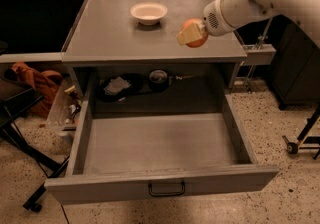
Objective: Place orange into top drawer
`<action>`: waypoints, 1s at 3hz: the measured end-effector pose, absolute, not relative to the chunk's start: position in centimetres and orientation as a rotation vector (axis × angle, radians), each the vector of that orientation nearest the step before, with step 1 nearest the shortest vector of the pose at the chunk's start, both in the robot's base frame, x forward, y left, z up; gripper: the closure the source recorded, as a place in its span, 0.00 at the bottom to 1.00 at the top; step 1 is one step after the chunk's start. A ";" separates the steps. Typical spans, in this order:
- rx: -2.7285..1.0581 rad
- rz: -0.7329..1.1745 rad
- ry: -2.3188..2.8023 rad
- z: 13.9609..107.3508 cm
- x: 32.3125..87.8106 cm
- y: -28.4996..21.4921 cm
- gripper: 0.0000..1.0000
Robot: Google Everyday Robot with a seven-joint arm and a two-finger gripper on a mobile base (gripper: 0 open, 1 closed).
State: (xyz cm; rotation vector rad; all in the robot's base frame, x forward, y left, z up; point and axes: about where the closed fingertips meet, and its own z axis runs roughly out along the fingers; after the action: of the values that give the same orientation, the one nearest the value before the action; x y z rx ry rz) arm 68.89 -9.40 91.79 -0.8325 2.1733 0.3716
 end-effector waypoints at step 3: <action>-0.821 0.565 2.295 78.3 61.3 -4.7 1.00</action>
Offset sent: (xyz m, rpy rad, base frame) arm -0.0970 0.0555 -0.1497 0.1413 0.2027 0.1059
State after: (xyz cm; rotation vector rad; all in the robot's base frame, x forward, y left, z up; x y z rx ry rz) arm 61.28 -4.70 78.26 -0.8213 2.2950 0.5648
